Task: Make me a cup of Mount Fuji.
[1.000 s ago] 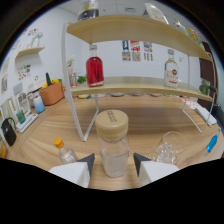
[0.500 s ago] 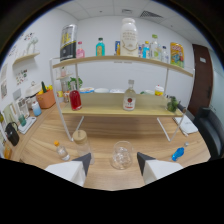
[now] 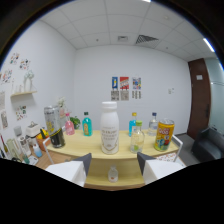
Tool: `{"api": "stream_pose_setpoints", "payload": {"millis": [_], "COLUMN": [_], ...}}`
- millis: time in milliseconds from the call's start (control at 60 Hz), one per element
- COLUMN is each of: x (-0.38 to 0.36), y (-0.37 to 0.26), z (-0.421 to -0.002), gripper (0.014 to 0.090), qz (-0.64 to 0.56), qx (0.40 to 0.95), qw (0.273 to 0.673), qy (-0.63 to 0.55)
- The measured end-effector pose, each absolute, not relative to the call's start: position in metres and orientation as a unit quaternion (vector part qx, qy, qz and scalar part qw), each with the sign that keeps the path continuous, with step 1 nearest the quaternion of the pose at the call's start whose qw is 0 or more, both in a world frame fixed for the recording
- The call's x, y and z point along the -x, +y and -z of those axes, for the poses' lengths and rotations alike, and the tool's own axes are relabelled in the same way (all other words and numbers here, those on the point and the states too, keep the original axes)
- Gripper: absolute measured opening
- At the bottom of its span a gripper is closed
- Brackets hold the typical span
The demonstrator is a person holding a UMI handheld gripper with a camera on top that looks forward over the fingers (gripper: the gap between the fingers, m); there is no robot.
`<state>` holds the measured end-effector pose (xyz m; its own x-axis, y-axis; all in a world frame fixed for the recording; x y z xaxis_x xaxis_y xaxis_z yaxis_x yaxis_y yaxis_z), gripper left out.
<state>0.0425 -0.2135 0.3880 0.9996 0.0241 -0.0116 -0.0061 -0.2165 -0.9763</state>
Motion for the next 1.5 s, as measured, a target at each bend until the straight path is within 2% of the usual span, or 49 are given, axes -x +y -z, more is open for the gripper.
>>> {"api": "stream_pose_setpoints", "payload": {"millis": [150,283,400,467,533,750,983,1050,1133,1217,1500], "x": [-0.033,-0.028,-0.025,-0.025,-0.031,-0.027,-0.03,-0.037,-0.056,-0.076,-0.135], "y": [-0.165,-0.128,-0.104,-0.095,-0.09,-0.096,-0.145,-0.167,-0.188,-0.205,-0.238], "z": [-0.415,-0.413,-0.402,-0.395,-0.393,-0.399,-0.463,-0.463,-0.445,-0.404,-0.209], "gripper": [0.085,0.0832,0.0706,0.0584,0.051,0.0486,0.0486,0.0485,0.0485,0.0485,0.0484], "qz": [-0.027,-0.024,-0.02,-0.011,0.003,-0.005,-0.032,-0.042,-0.037,-0.028,-0.011], "qx": [0.756,0.752,0.759,0.762,0.761,0.76,0.714,0.707,0.707,0.727,0.798], "qw": [0.654,0.659,0.651,0.647,0.648,0.65,0.699,0.706,0.706,0.686,0.599], "qy": [-0.009,-0.007,-0.004,-0.002,0.001,-0.008,-0.006,-0.003,0.004,0.021,0.072]}}
